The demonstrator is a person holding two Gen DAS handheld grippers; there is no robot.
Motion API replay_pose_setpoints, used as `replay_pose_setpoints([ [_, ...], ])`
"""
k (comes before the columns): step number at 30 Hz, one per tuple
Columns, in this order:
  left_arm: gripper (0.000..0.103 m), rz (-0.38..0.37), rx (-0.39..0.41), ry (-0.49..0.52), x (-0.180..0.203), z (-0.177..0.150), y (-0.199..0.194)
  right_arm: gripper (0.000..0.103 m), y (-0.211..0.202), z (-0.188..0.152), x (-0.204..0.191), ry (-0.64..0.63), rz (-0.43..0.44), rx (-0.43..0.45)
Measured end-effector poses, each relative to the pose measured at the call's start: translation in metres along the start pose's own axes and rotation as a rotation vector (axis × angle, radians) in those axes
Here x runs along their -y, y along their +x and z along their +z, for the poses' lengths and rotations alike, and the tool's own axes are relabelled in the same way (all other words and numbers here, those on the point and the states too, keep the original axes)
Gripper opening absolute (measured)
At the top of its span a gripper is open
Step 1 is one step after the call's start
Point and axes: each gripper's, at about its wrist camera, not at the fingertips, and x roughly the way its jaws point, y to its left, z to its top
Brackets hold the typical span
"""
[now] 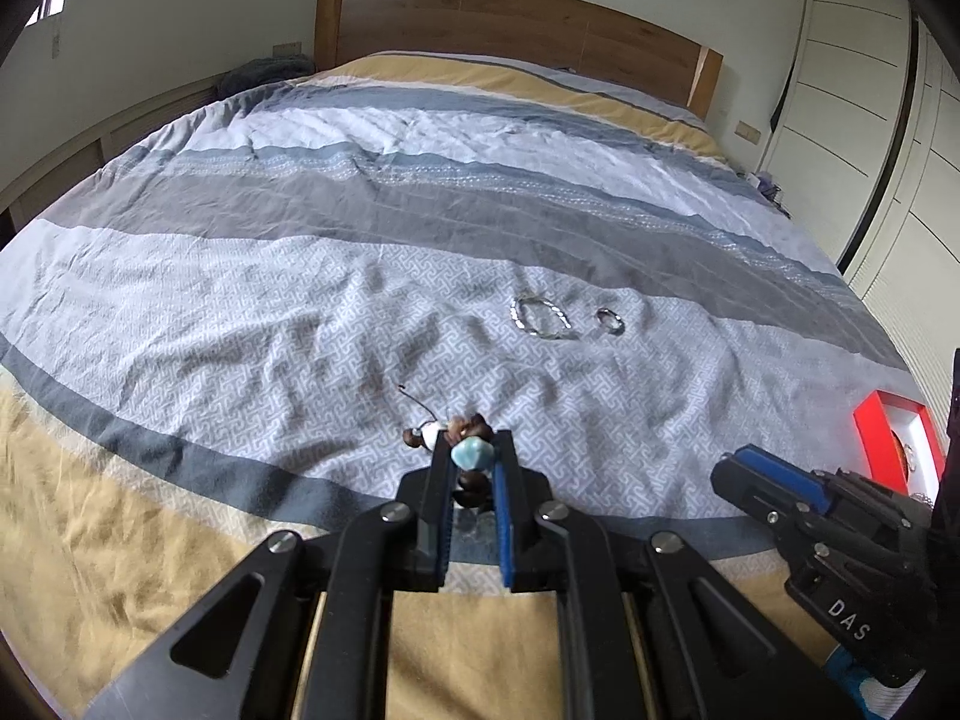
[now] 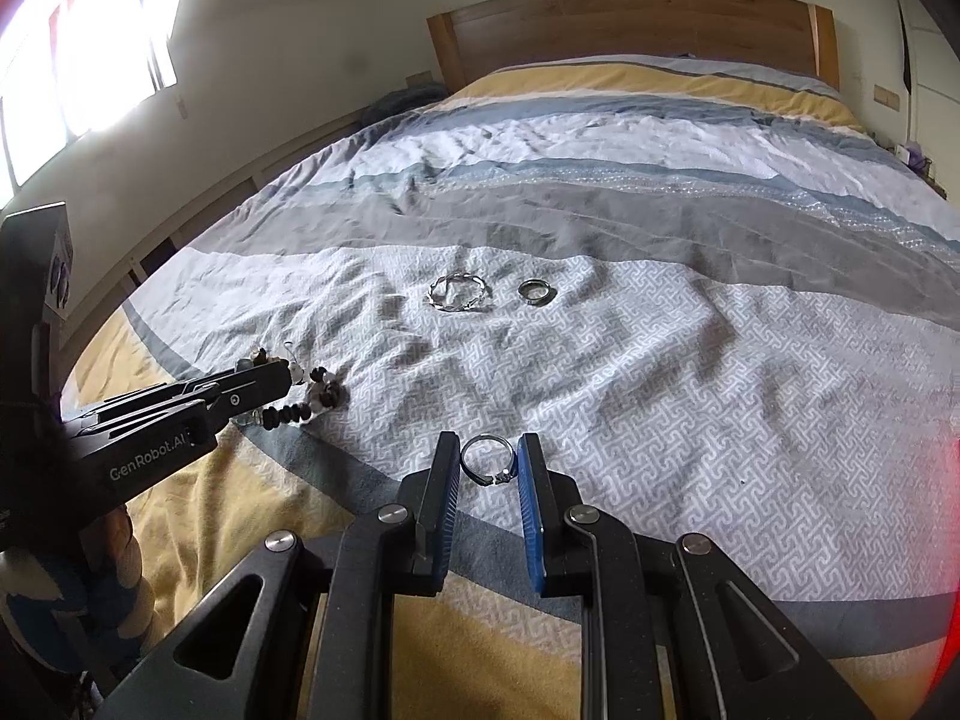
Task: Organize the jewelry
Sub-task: 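Lift the beaded bracelet and silver ring and carry both toward the red box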
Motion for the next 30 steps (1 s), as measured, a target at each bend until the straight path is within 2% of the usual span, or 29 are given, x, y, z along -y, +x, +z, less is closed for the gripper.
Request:
replay_pose_setpoints([
  [9, 0.010, -0.016, 0.019, 0.053, 0.032, 0.002, -0.038, 0.019, -0.043, 0.001, -0.001, 0.018, -0.023, 0.024],
  [17, 0.010, -0.038, 0.044, 0.109, 0.062, -0.005, -0.084, 0.019, -0.102, -0.009, 0.001, 0.042, -0.067, 0.049],
  [30, 0.010, -0.084, 0.075, 0.128, 0.085, -0.022, -0.162, 0.019, -0.194, -0.034, -0.004, 0.056, -0.101, 0.121],
])
